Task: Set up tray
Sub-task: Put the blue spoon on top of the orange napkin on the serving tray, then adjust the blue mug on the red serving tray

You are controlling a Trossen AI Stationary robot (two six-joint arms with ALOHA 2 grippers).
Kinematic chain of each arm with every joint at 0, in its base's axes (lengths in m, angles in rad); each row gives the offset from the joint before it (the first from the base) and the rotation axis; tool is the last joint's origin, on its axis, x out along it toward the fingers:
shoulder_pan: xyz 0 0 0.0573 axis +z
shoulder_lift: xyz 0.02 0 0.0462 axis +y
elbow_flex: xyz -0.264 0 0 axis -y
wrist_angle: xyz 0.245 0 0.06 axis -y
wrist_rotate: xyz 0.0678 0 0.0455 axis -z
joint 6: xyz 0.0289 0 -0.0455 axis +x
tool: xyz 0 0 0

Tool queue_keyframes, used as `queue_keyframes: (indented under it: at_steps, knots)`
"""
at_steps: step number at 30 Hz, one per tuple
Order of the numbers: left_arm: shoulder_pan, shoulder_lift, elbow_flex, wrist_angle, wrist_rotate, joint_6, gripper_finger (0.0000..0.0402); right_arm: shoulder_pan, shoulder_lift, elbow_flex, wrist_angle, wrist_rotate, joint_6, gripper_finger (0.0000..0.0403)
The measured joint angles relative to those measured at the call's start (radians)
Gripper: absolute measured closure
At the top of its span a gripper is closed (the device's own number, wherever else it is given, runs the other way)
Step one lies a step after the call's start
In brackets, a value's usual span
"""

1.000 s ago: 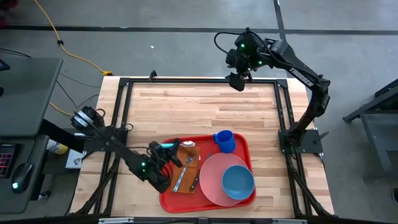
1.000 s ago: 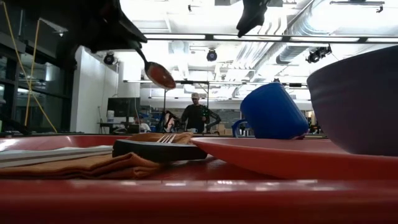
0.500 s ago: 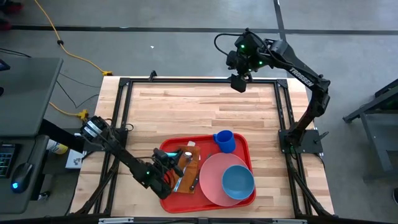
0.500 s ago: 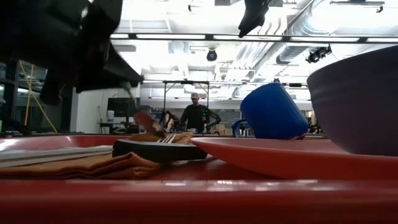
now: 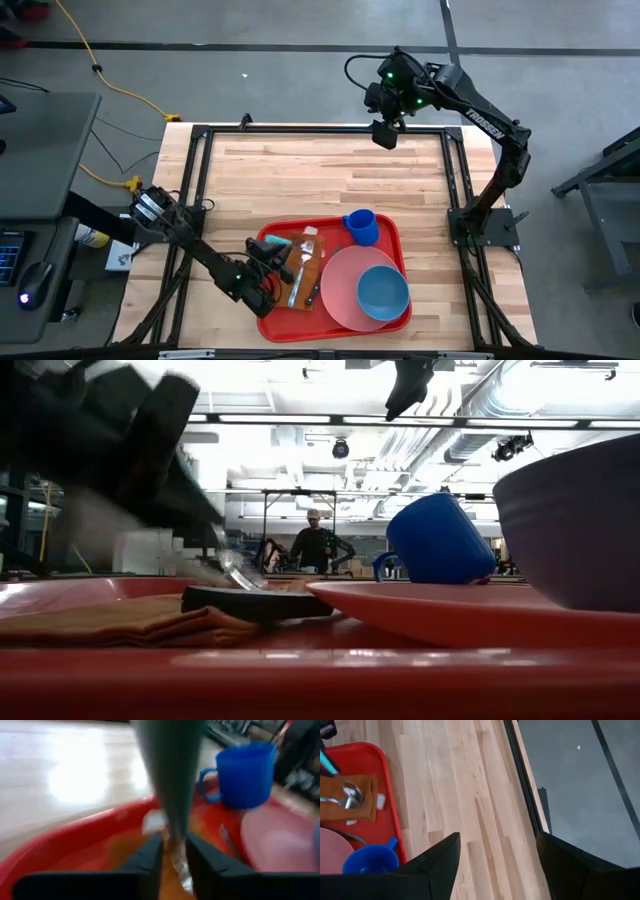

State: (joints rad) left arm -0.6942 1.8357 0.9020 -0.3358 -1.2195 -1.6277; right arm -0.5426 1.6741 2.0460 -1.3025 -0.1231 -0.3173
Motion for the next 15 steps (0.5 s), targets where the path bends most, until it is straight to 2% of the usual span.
queue_keyframes:
  at_steps: [4,7,11,15]
  knots:
    - [0.0,0.002,-0.001,0.002,0.012,0.001,0.0206,0.0,0.0,0.0,0.003,0.0,-0.006,0.0162]
    - [0.0,0.002,-0.001,0.0,0.019,0.003,0.0164,0.0,0.0,0.0,0.006,0.0,-0.006,0.0162]
    - [0.0,0.002,-0.001,0.003,0.02,0.002,0.0132,0.0,0.0,0.0,0.006,0.0,-0.006,0.0162]
    - [0.0,0.002,-0.001,0.011,0.055,0.007,0.012,0.0,0.0,0.0,0.006,0.0,-0.007,0.0162]
